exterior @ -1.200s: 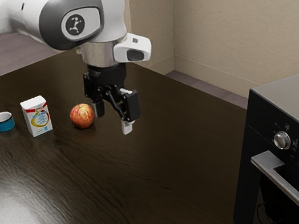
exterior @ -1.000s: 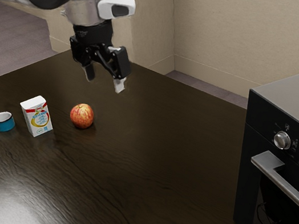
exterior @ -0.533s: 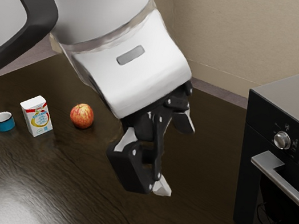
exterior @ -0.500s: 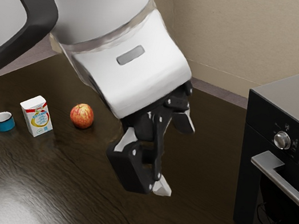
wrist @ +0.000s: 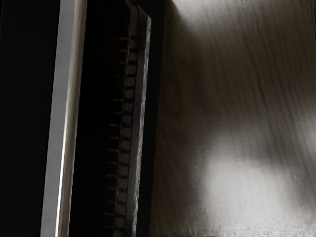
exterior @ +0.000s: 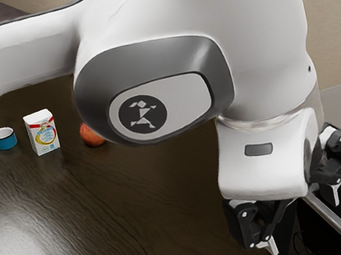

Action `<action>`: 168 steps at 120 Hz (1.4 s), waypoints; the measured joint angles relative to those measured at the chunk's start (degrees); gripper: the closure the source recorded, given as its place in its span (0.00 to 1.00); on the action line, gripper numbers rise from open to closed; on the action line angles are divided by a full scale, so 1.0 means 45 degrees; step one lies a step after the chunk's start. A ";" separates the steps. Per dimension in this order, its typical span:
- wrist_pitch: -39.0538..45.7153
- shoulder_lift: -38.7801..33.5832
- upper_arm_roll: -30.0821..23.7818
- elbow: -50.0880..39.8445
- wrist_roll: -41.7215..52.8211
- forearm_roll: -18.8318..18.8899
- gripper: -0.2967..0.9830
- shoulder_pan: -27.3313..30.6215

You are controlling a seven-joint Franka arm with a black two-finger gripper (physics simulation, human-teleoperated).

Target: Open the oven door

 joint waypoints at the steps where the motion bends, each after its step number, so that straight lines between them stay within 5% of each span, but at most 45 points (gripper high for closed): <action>1: 0.0008 0.0028 0.0000 -0.0002 0.0056 0.0016 0.23 -0.0001; 114: 0.1873 0.0898 -0.0022 -0.1215 0.2908 0.0739 0.22 0.0114; 121: 0.2064 -0.0829 0.0008 -0.3110 0.2964 0.0721 0.25 0.0483; 128: 0.2644 -0.5234 0.0068 -0.7503 0.3047 0.0249 0.31 0.0458; 135: 0.3093 -0.9412 0.0097 -1.1659 0.3138 -0.0359 0.29 -0.1251; 140: 0.2977 -1.1728 0.0039 -1.2798 0.3147 -0.0649 0.28 -0.3425; 145: 0.2596 -1.2941 0.0285 -1.1389 0.3129 -0.0647 0.26 -0.4879; 150: 0.1958 -1.2631 0.1676 -0.8118 0.3067 -0.0573 0.26 -0.4263; 158: 0.0079 -0.9263 0.4749 -0.3378 0.2229 -0.1047 0.25 -0.1281; 168: -0.1785 -0.5445 0.6962 0.0036 0.0263 -0.1425 0.24 0.0059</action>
